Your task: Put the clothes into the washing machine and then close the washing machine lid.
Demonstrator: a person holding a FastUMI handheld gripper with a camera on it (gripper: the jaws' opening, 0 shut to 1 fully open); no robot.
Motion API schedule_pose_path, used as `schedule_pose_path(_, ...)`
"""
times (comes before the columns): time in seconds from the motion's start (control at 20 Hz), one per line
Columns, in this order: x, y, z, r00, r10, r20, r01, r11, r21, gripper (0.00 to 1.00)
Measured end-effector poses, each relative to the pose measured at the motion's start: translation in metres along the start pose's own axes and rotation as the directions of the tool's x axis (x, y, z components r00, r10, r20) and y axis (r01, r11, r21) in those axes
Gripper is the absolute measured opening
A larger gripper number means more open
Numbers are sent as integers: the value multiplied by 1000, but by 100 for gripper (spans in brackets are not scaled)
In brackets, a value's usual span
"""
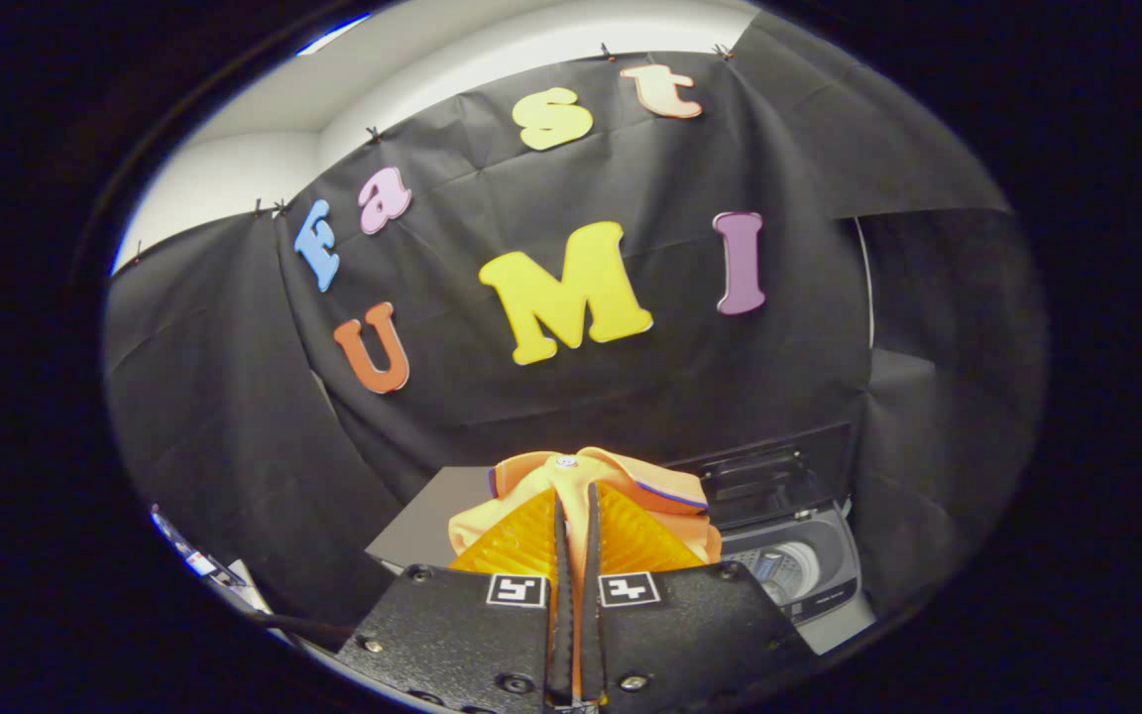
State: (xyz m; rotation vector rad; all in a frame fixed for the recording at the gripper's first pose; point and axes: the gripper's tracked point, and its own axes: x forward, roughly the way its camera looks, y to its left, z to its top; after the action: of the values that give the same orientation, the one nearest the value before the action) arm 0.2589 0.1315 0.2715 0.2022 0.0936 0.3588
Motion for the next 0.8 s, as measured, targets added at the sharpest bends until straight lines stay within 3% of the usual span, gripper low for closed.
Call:
schedule_pose_path(0.2,-2,-61,22,998,-60,19,60,998,5,6)
schedule_pose_path(0.45,29,-132,20,993,-111,-36,112,994,18,7)
schedule_pose_path(0.8,94,-187,-31,976,-97,-194,104,994,25,6)
